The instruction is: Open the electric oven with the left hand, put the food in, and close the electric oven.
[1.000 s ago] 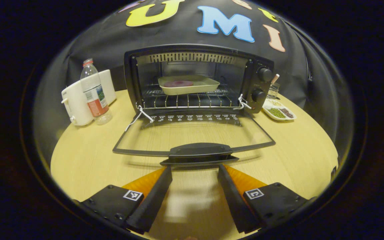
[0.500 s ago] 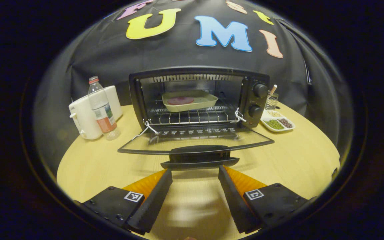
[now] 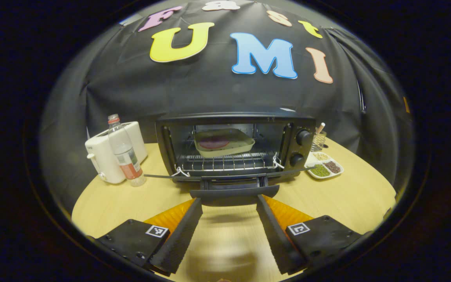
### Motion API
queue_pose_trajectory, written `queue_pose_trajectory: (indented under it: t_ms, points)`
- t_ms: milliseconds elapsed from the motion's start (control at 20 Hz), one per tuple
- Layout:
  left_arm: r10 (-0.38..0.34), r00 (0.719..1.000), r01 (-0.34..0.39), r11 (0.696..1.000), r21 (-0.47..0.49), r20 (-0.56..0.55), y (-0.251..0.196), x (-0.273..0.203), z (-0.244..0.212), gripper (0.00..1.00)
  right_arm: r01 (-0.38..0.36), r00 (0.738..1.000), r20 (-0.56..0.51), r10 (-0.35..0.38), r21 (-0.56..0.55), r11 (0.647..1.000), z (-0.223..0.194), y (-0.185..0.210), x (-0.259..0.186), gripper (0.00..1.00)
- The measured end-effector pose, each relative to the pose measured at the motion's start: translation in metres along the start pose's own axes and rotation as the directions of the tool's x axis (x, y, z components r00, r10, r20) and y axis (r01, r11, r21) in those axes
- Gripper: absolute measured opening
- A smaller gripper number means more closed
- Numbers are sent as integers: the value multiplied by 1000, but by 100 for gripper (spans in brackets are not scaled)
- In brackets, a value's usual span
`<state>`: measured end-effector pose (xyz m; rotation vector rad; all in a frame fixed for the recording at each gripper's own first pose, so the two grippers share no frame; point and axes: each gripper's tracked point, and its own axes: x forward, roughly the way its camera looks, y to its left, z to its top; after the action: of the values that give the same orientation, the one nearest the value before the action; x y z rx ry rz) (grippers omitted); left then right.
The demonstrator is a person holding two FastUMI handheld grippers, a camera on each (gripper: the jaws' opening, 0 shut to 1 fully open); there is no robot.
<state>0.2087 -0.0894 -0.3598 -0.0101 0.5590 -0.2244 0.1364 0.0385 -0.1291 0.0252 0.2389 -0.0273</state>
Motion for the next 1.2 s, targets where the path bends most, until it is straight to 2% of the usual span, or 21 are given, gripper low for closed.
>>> queue_pose_trajectory:
  t_ms: [100, 150, 250, 300, 450, 500, 650, 700, 750, 800, 900, 950, 1000, 1200]
  points:
    - [0, 1000, 0, 1000, 9, 27, 0, -1, 11, 99, 7, 1000, -5, -6, 6, 1000, -1, -2, 2, 97]
    - [0, 999, 0, 1000, 15, 41, 1, -1, 17, 95, 10, 1000, -6, -10, 7, 1000, -2, -3, 2, 97]
    - [-2, 998, 0, 1000, 26, 71, 1, 4, 28, 95, 15, 1000, -5, -15, 8, 1000, -2, -4, 5, 98]
    - [-2, 997, 0, 1000, 28, 81, 3, 7, 35, 99, 16, 1000, -7, -16, 8, 1000, -3, -5, 6, 97]
    - [-9, 992, 8, 1000, 12, 125, 7, 17, 63, 99, 19, 1000, -8, -19, 20, 1000, -3, -6, 6, 97]
    - [-3, 990, 0, 1000, 18, 144, 11, 18, 72, 95, 19, 1000, -1, -19, 30, 999, -3, -7, 7, 97]
    - [1, 978, -7, 1000, 28, 211, 13, 4, 101, 95, 28, 999, 14, -29, 45, 999, 0, -11, 6, 97]
    - [-3, 972, -5, 999, 32, 236, 11, -4, 113, 99, 27, 999, 20, -28, 45, 999, 2, -12, 5, 97]
    - [-4, 964, -7, 999, 39, 265, 9, -18, 124, 99, 24, 999, 34, -26, 45, 999, 6, -14, 3, 97]
    - [-3, 957, -10, 999, 42, 291, 8, -30, 135, 91, 20, 998, 52, -23, 45, 999, 12, -17, 1, 98]
    - [7, 941, -23, 999, 44, 338, 1, -64, 154, 99, 10, 996, 92, -15, 59, 998, 24, -21, -7, 98]
    - [17, 932, -35, 998, 43, 362, -2, -85, 162, 91, -10, 994, 110, 2, 69, 998, 31, -22, -12, 98]
    - [31, 920, -49, 998, 35, 391, -5, -106, 171, 99, -27, 992, 129, 17, 73, 997, 36, -23, -17, 98]
    - [77, 896, -75, 997, -22, 437, -20, -186, 180, 99, -45, 986, 162, 37, 45, 998, 45, -45, -41, 98]
